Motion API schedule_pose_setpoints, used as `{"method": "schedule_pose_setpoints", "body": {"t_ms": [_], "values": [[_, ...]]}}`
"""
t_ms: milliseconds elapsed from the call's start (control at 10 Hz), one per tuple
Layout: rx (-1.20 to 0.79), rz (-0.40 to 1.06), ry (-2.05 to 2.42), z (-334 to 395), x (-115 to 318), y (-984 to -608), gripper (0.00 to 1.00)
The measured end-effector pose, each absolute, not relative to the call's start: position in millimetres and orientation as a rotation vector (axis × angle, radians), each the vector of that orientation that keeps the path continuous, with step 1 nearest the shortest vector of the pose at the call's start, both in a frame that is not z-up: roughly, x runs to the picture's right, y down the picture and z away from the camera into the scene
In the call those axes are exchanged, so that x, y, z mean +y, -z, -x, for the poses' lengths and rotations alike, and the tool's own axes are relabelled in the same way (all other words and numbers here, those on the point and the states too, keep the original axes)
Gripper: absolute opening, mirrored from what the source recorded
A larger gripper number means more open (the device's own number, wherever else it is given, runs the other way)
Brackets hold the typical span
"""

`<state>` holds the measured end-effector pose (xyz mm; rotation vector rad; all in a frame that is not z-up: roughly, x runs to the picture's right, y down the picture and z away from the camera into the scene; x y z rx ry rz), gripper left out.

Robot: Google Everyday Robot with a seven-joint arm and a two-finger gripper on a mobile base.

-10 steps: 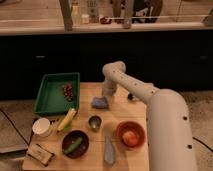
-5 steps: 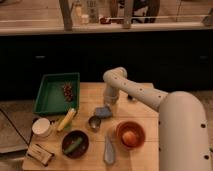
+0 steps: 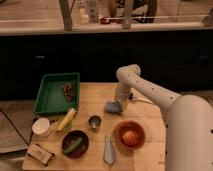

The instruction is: Wipe table surface with sponge

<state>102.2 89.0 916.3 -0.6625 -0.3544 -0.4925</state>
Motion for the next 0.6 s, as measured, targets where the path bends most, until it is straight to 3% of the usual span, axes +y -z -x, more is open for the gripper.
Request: {"method": "schedule_pose_setpoints", "body": {"t_ms": [600], "values": [[-0.388, 0.616, 0.521, -53, 56, -942, 0.01]]}}
